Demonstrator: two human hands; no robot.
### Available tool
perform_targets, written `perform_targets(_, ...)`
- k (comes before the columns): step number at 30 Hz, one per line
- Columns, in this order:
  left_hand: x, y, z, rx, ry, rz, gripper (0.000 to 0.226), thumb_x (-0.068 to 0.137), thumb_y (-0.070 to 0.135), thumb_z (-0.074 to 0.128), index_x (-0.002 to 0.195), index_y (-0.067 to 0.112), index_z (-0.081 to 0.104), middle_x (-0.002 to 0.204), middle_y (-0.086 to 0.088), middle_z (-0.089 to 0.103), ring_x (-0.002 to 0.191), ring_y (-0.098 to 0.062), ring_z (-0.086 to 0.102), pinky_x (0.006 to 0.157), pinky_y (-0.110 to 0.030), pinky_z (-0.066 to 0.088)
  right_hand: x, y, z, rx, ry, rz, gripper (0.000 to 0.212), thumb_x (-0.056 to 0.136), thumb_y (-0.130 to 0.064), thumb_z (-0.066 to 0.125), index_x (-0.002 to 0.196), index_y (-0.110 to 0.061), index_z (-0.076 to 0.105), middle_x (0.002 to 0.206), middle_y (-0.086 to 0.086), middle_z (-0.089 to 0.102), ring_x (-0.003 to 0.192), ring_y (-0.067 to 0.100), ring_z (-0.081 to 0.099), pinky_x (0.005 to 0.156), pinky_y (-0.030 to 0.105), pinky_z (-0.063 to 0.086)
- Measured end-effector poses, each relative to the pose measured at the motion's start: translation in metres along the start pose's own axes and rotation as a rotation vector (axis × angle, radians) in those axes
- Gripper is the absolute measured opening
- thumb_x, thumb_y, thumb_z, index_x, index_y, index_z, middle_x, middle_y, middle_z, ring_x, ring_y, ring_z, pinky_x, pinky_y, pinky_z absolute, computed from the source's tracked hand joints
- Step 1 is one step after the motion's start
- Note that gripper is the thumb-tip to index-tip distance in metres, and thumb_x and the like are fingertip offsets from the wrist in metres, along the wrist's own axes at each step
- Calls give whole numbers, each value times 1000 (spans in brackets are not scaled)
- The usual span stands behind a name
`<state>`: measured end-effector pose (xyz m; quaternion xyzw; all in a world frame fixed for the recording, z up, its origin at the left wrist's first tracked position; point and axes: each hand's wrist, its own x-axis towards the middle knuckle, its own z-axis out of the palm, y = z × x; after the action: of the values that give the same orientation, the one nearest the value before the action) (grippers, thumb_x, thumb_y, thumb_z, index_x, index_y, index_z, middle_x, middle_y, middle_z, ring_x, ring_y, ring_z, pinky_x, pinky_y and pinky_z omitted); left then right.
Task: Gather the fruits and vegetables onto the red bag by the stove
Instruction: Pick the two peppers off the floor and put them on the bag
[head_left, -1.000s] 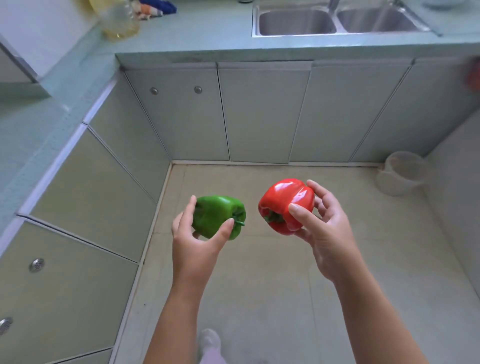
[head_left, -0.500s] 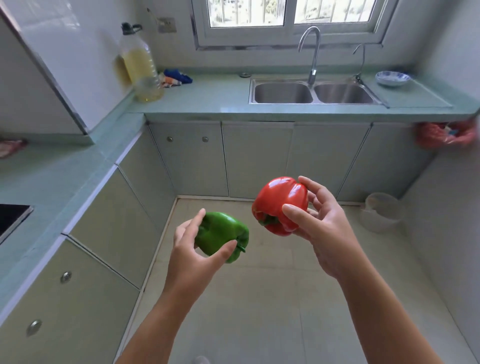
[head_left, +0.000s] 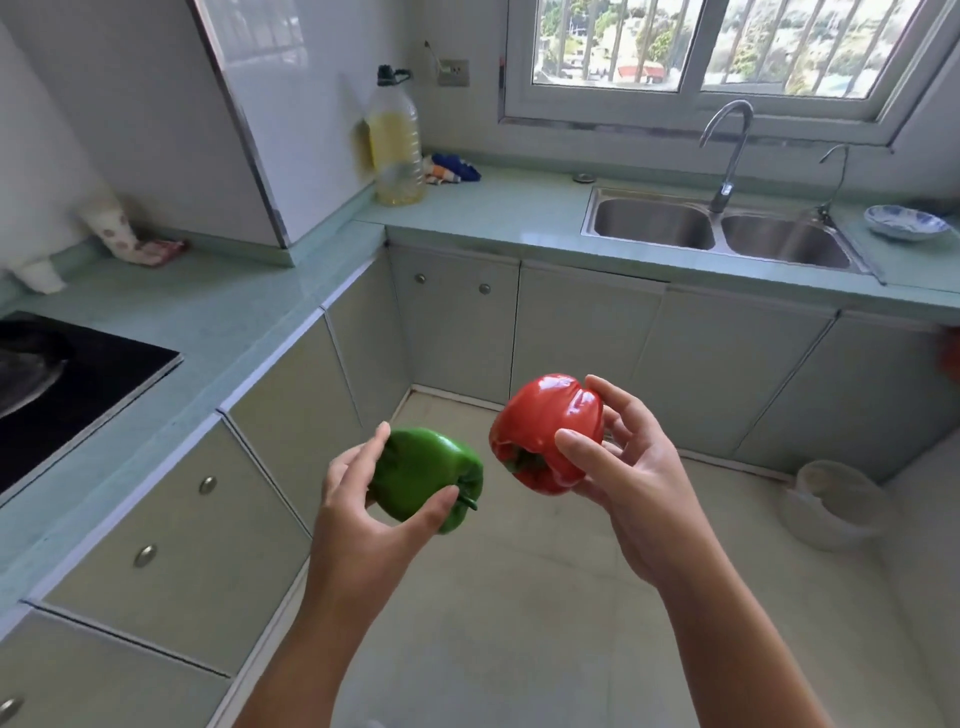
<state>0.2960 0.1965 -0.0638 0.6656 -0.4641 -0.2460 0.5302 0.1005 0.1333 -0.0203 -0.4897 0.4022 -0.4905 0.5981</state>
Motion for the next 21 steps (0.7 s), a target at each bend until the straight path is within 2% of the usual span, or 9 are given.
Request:
perform_targets(3,-4,-4,-11,31,69,-25,93,44,64,67,129,36,43,116,27,40,114,-7,48,96,-26,40,6,2,12,5,-51,19,58,59,-24,71,112,-35,52,112,-1,57,96,16,63,72,30,52)
perform_targets(6,-7,-8,-26,47,132,-45,93,46,63,68,130,33,43,115,26,40,113,-5,48,96,-26,40,11,5,29,11,-110,42,57,59,-23,71,111,-35,52,112,0,57,94,15,63,75,33,53)
perform_targets(10,-8,-15,-47,49,204,-48,88,54,60,78,130,31,43,118,19,41,108,12,44,87,-6,39,17,11,55,11,-197,74,58,58,-22,80,109,-34,54,112,2,58,94,18,64,81,38,53)
perform_targets(12,-9,-19,-59,69,233,-55,90,52,60,78,130,31,43,120,15,41,108,16,41,81,0,37,19,15,68,7,-232,76,54,59,-22,75,107,-35,55,111,1,59,92,16,64,79,37,53)
perform_targets(14,-11,-24,-72,76,265,-68,88,54,57,79,131,31,43,119,15,42,109,13,42,81,-2,40,21,20,82,10,-268,82,51,58,-22,70,106,-35,57,109,0,60,90,14,65,77,36,53)
perform_targets(17,-16,-31,-95,88,318,-82,84,55,59,77,128,38,41,119,15,43,112,8,43,87,-13,42,20,29,107,13,-315,105,56,57,-22,70,109,-34,54,112,1,59,90,13,65,74,34,52)
perform_targets(21,-30,-40,-130,109,385,-105,84,50,64,69,125,43,40,118,22,41,109,17,40,82,-5,36,10,40,144,-10,-379,122,61,58,-24,70,117,-31,52,118,2,56,92,13,64,71,31,52)
